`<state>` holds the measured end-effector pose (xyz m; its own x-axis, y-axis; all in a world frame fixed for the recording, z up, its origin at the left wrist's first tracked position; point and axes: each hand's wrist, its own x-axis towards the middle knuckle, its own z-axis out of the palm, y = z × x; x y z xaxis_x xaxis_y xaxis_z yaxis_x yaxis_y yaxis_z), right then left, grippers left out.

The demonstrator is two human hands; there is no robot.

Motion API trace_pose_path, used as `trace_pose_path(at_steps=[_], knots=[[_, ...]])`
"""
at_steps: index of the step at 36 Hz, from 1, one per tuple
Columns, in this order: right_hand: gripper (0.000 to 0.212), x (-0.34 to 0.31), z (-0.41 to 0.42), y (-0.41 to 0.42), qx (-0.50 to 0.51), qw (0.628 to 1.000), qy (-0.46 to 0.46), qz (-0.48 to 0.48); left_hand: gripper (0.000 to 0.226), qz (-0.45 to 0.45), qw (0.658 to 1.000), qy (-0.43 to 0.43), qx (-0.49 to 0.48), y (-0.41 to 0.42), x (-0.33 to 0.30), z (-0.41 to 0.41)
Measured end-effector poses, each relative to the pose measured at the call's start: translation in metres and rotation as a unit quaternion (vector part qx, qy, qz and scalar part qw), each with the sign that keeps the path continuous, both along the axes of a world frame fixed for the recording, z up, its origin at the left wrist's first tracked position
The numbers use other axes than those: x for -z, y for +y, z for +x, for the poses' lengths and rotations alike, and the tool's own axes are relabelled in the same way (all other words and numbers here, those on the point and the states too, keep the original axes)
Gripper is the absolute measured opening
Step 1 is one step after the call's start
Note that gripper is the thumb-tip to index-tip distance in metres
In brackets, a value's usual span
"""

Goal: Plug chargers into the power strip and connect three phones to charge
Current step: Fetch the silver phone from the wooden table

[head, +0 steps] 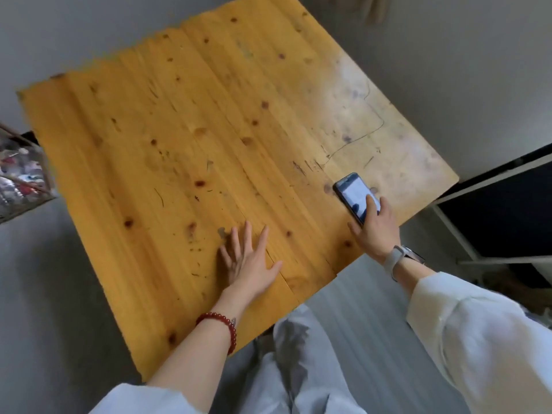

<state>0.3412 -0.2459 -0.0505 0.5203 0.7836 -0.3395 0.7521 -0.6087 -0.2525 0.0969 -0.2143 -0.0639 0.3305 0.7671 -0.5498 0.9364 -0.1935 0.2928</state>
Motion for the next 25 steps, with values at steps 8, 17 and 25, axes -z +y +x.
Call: trace_pose_path(at_steps=[8,17,25], knots=[[0.066,0.024,0.024,0.004,-0.008,0.999,-0.011,-0.032,0.085,0.036,0.997,0.07,0.012,-0.003,0.019,0.008],[0.058,0.01,0.009,0.003,0.065,0.997,0.039,-0.018,0.082,0.016,0.997,0.07,0.017,0.001,0.014,0.008],[0.014,-0.041,-0.047,-0.064,0.163,0.953,0.229,0.11,0.058,-0.049,0.995,-0.054,-0.061,-0.003,-0.024,0.015]])
